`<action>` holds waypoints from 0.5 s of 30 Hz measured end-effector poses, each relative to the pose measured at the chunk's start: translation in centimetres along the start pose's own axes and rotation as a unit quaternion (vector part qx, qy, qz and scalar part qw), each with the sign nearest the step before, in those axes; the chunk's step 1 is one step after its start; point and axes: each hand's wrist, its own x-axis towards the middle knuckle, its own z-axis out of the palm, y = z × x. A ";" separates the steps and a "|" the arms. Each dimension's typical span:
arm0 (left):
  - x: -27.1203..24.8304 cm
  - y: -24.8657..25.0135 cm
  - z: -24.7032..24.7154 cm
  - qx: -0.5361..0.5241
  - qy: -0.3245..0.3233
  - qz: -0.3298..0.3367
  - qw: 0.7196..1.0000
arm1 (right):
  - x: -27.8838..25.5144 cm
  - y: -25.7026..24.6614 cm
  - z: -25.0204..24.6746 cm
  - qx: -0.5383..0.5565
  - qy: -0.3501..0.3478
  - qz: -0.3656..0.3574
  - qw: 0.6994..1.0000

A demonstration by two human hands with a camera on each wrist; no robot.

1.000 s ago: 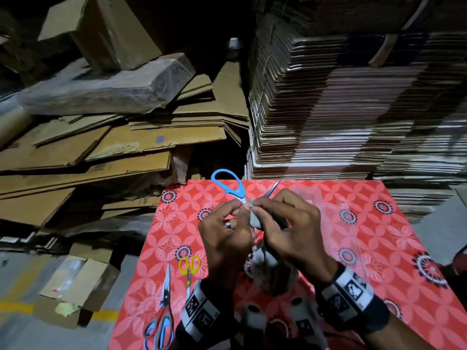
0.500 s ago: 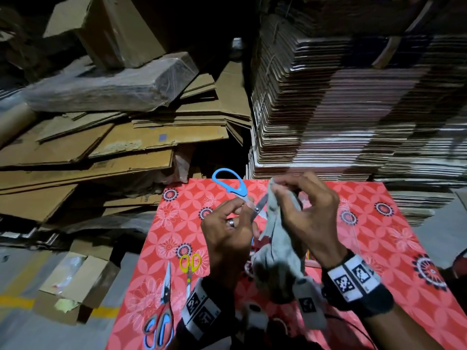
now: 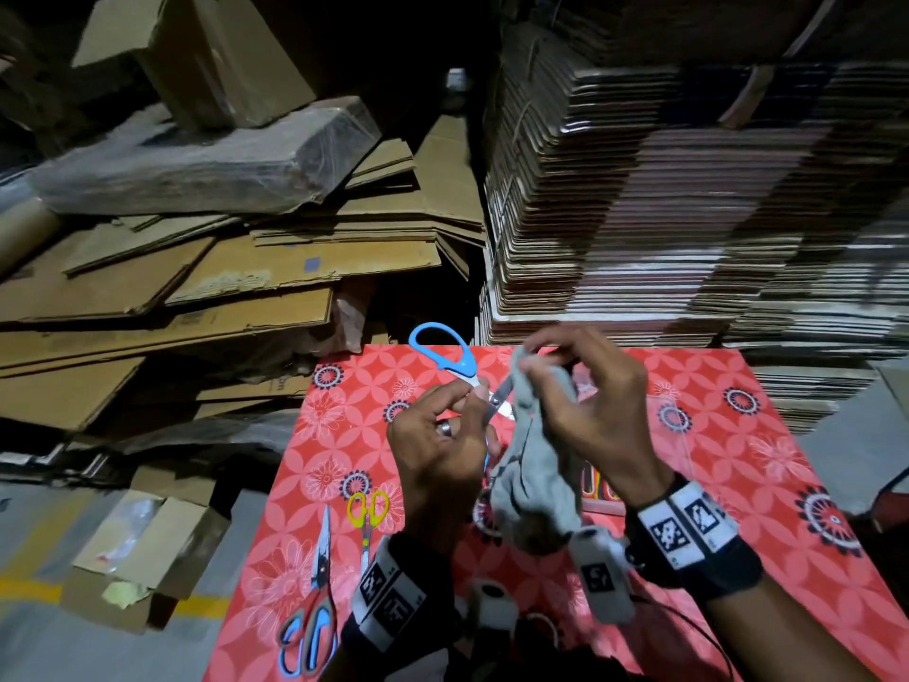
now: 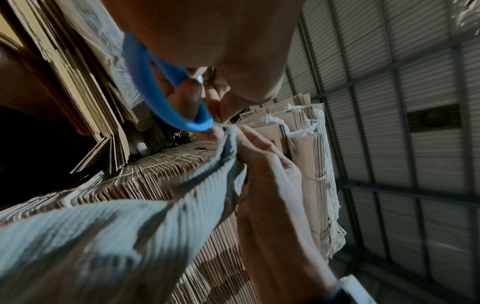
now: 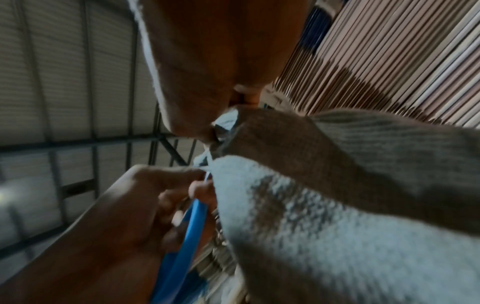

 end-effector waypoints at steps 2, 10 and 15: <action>0.1 0.0 0.1 0.005 0.004 0.012 1.000 | 0.5 -0.1 -0.2 0.005 0.032 0.014 0.999; 0.3 0.0 -0.2 0.055 0.026 0.076 0.995 | 1.1 -0.2 -0.5 0.033 0.048 0.028 0.998; 0.4 0.6 -0.2 0.066 0.034 0.104 0.992 | -1.2 -1.9 1.1 0.012 -0.018 -0.057 0.998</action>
